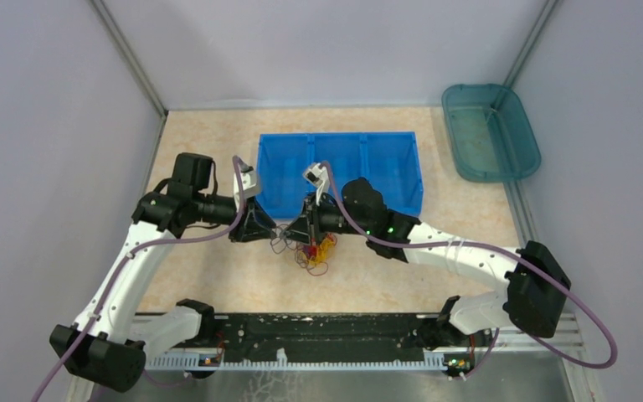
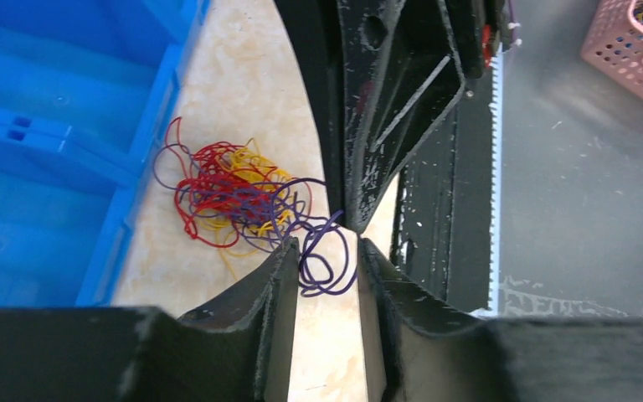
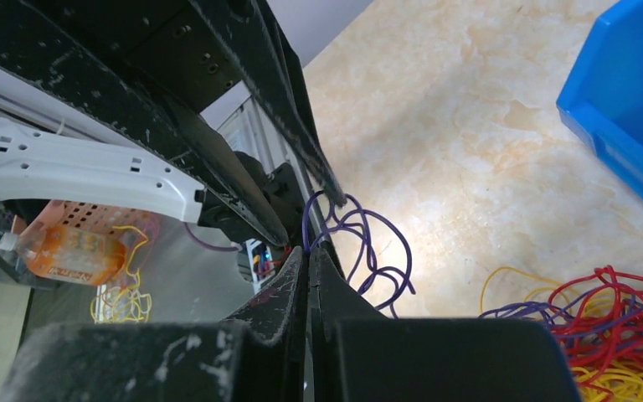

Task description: Untangle the cables

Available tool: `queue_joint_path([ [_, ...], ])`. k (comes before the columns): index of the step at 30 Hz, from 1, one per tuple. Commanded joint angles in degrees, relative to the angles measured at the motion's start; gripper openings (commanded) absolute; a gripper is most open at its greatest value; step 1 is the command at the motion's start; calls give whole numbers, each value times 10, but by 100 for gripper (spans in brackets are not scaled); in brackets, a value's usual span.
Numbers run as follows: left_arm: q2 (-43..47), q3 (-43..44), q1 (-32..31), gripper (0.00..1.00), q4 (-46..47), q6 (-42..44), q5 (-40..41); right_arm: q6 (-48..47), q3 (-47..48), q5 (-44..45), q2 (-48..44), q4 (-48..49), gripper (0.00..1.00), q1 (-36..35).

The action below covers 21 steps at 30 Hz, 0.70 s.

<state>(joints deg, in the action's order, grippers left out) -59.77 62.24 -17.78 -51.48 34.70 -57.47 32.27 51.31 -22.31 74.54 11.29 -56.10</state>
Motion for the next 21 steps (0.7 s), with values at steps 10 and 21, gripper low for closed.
queue_joint_path([
  [10, 5, 12, -17, 6, -24, 27, -60, 7, 43, -23, 2, 50, 0, -9],
  [21, 64, 7, -18, 0, 103, -107, 47, -2, 13, 15, -63, 39, 59, -3],
])
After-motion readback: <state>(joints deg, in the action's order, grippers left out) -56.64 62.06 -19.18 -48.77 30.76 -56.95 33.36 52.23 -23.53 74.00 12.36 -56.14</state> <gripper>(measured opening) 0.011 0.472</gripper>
